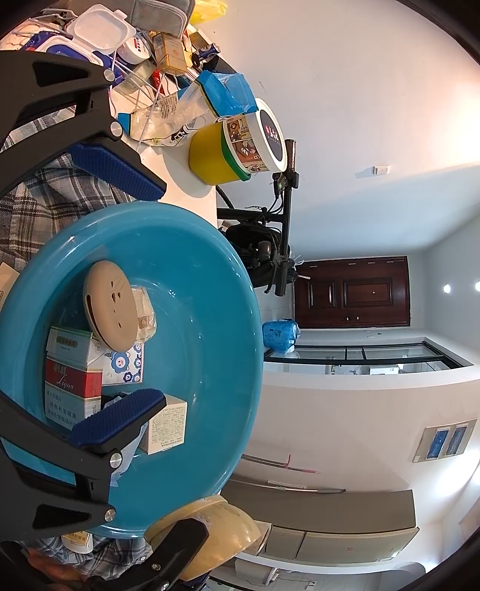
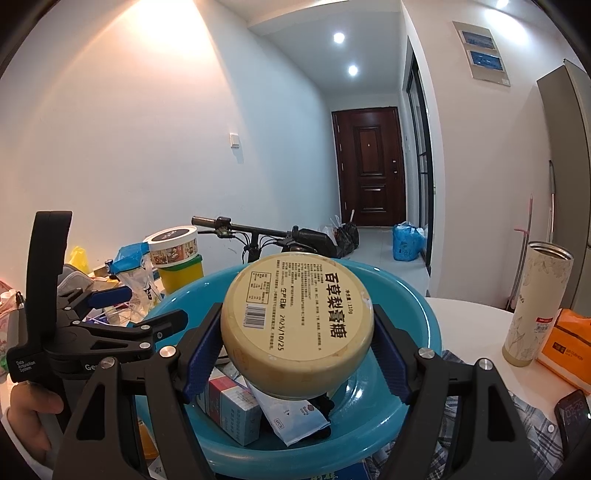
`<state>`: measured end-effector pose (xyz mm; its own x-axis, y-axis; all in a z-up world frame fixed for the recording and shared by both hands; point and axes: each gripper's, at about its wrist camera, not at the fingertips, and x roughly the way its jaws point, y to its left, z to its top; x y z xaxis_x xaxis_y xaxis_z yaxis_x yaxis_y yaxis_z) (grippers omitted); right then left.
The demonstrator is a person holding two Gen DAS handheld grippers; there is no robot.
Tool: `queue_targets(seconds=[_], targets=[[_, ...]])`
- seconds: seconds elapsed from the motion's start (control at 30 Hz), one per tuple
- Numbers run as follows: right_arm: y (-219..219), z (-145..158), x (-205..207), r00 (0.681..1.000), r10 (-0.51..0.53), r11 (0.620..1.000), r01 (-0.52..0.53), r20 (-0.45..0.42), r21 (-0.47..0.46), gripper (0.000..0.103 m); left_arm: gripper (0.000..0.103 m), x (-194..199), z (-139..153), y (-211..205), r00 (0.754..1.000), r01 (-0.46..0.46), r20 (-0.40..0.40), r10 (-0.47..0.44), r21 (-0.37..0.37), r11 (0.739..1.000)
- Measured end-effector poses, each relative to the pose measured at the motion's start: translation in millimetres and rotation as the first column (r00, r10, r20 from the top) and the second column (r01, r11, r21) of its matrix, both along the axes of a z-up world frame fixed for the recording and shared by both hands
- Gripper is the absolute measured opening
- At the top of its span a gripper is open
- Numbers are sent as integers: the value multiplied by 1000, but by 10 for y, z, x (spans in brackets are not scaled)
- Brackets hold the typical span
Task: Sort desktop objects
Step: 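Lower the cream tin into the blue basin and open the right tool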
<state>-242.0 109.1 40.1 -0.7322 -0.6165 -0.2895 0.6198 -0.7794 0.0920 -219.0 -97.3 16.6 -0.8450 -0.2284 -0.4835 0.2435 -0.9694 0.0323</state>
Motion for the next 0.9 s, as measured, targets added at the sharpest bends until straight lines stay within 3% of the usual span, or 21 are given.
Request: queue_targets(seconds=[0.6,0.63,0.67,0.73,0.9], targets=[[-41,-21,30,1000,4,1000,-4,-11,-2,75,103,44,53,27,1000,18,-15,-18,9,1000],[-47,-20,26,1000,0,1000,0,-12,2,83,103,45,51,24,1000,18,-15,-18,8,1000],[-46,-19,27,1000,-15,1000,15,-19,7,100,103,50,54,28,1000,18,-16,-18,6,1000],[-24,-12,48,996,-65,998,66,-53,14,103,103,58,53,38,1000,23,-17,-23,4,1000],[40,22,35,997,-61,998,61,-39,-16,103,103,57,48,38,999,33,-15,-32,20,999]])
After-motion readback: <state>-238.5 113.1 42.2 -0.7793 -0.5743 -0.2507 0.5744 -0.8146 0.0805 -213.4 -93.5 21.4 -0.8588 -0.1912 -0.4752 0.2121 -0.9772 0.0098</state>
